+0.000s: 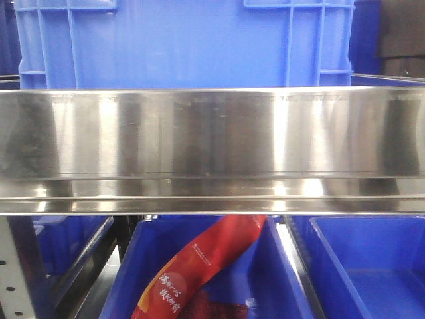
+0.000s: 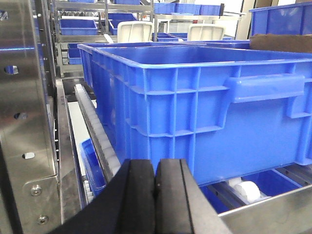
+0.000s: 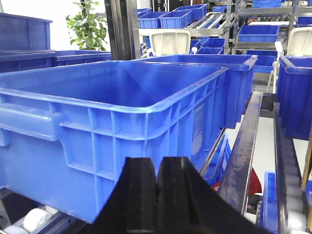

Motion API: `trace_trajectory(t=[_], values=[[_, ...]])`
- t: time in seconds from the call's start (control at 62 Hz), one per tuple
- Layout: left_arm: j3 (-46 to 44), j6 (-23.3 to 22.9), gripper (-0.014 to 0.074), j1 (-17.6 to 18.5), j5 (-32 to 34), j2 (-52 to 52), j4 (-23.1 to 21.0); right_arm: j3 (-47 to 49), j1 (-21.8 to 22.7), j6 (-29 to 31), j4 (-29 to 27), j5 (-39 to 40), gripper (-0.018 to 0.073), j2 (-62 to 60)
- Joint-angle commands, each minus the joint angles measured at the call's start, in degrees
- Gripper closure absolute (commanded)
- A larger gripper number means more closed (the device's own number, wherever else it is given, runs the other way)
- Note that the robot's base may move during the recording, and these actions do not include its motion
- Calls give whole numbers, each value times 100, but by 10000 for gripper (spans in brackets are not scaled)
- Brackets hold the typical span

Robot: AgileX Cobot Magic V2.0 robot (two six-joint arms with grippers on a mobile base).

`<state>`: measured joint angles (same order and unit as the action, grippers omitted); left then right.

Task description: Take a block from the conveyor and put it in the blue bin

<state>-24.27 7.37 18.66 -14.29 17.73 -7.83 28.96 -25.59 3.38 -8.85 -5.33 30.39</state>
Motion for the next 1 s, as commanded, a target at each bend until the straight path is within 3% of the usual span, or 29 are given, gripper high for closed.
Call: trace_trajectory(t=[0.0,0.274,0.484,0.806,0.983], values=[[6,-33,708,-30,162,-36,-42,-12,19,0,-9,56,721,-35],[6,-33,708,-30,180,-36,-42,-364,94,0,7,344,721,-209],[6,-33,708,-30,180,-36,-42,-1823,808,0,4,1162,721,-1327],[6,-33,708,-30,190,-36,-42,-2896,1821,0,57,90,721,-3039],[6,-33,708,-30,202,-48,-42,-2896,2059,0,330,300,721,-3039]])
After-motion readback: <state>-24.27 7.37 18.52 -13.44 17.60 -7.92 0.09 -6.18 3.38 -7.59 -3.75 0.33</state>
